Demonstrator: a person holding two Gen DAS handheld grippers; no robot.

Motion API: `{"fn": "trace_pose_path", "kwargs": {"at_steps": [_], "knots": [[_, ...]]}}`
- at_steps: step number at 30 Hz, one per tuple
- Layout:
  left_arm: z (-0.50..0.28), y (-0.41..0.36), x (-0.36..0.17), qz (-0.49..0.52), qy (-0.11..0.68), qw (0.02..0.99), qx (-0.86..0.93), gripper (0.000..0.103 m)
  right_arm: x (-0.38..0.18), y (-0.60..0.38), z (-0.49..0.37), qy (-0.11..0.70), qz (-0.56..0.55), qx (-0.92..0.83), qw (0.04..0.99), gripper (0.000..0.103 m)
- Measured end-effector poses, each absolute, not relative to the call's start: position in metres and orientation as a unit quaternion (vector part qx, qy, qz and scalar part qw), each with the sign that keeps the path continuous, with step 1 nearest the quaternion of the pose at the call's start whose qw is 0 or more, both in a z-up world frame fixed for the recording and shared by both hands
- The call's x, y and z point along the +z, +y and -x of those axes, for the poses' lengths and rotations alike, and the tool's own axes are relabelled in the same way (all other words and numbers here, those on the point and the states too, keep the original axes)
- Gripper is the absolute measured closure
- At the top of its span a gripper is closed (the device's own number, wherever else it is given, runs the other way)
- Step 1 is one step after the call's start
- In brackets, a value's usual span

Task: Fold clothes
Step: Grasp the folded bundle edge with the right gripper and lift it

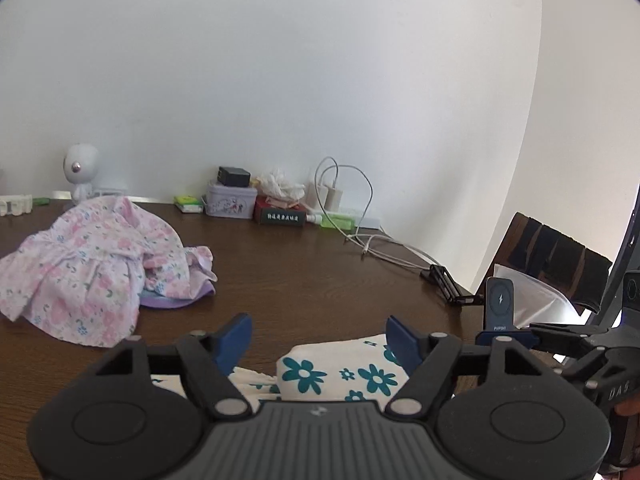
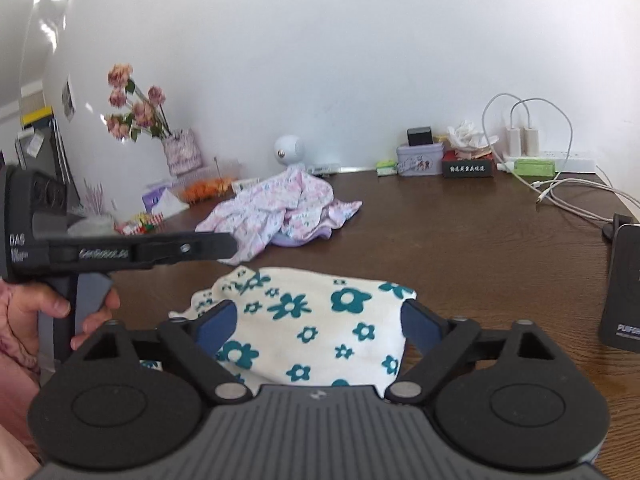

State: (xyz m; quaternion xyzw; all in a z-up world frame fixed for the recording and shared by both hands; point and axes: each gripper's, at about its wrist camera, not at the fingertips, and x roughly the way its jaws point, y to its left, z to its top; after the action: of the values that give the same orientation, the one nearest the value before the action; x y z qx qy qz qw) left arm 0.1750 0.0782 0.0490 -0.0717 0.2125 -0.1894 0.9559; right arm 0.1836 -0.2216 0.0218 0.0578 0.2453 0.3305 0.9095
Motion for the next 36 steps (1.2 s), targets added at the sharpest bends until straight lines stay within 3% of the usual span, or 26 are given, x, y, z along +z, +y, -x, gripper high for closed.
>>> {"fn": "trace_pose_path", "kwargs": {"at_steps": [2, 5, 15, 16, 20, 22, 26, 36], "knots": [[-0.16, 0.084, 0.051, 0.068, 0.204, 0.959, -0.184, 0.007, 0.031, -0.238, -0.182, 0.235, -0.085, 0.325, 0.912, 0.0], [-0.144, 0.086, 0.047, 0.063, 0.208, 0.958, -0.187, 0.0, 0.026, -0.251, -0.186, 0.245, -0.116, 0.315, 0.909, 0.0], [-0.151, 0.076, 0.036, 0.061, 0.249, 0.946, -0.197, 0.001, -0.009, -0.247, -0.221, 0.339, -0.154, 0.318, 0.872, 0.0], [-0.155, 0.074, 0.035, 0.059, 0.25, 0.945, -0.201, 0.007, -0.013, -0.246, -0.228, 0.351, -0.156, 0.317, 0.867, 0.0], [-0.172, 0.061, 0.029, 0.039, 0.266, 0.941, -0.208, 0.053, -0.023, -0.247, -0.254, 0.385, -0.182, 0.314, 0.848, 0.001], [-0.18, 0.057, 0.022, 0.03, 0.282, 0.936, -0.208, 0.07, -0.027, -0.246, -0.263, 0.397, -0.19, 0.318, 0.84, 0.005], [-0.187, 0.057, 0.006, 0.024, 0.3, 0.933, -0.199, 0.073, -0.036, -0.239, -0.273, 0.414, -0.188, 0.336, 0.825, 0.02], [-0.188, 0.078, -0.009, 0.088, 0.309, 0.923, -0.214, 0.073, -0.043, -0.22, -0.279, 0.421, -0.234, 0.375, 0.792, 0.025]]}}
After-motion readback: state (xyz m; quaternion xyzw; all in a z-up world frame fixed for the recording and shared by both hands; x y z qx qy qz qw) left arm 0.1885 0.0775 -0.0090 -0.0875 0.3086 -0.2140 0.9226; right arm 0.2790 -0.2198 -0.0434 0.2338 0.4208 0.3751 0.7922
